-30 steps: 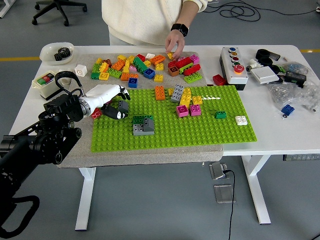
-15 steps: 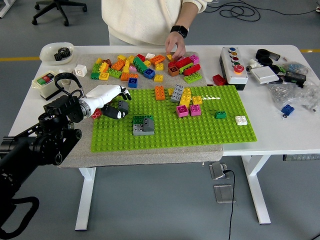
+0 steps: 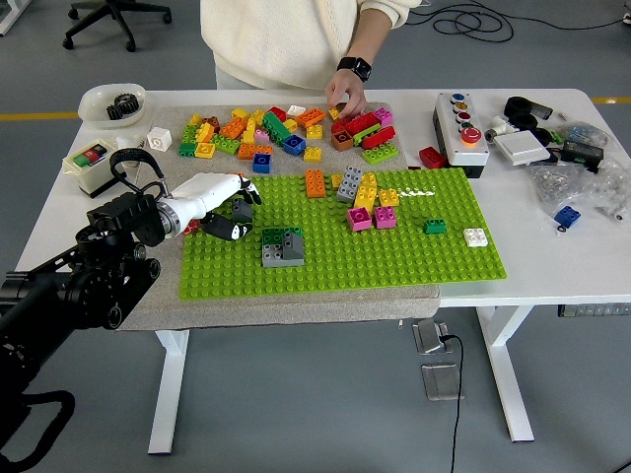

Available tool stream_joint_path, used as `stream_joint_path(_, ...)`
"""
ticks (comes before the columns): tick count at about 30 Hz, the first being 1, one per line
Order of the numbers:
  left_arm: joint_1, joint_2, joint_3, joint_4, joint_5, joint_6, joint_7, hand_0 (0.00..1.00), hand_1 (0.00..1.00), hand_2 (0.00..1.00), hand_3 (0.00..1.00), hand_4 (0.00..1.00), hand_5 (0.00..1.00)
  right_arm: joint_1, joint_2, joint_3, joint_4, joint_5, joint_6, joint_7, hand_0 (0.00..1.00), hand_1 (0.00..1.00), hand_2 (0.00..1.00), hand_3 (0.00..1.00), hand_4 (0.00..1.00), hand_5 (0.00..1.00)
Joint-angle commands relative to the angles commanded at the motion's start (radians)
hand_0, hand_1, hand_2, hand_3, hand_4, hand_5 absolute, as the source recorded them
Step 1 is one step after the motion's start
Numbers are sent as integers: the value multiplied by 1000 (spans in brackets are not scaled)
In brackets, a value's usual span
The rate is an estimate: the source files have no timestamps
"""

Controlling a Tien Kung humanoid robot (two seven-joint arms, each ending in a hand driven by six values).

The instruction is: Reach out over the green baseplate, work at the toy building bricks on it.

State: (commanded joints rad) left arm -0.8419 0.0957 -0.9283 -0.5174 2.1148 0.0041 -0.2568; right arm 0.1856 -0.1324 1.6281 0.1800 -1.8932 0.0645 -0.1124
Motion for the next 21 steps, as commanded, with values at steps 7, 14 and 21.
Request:
stream_joint_path(7,-5,1,15,7,-17,21,-7,812,788,693,665,699,141,1,0,1,0,2,0,0,740,644,679,603,819,531)
stream_joint_path(14,-10,7,32,16,-33,39,-28,800,777,665,633,633,117,2,0,1,0,4,-1,0,740,643,679,603,819,531)
stream_joint_path(21,-17,5,22,19,-39,27,-27,830,802,736,710,720,158,2,1,0,0,6,-1,0,740,644,678,603,818,531)
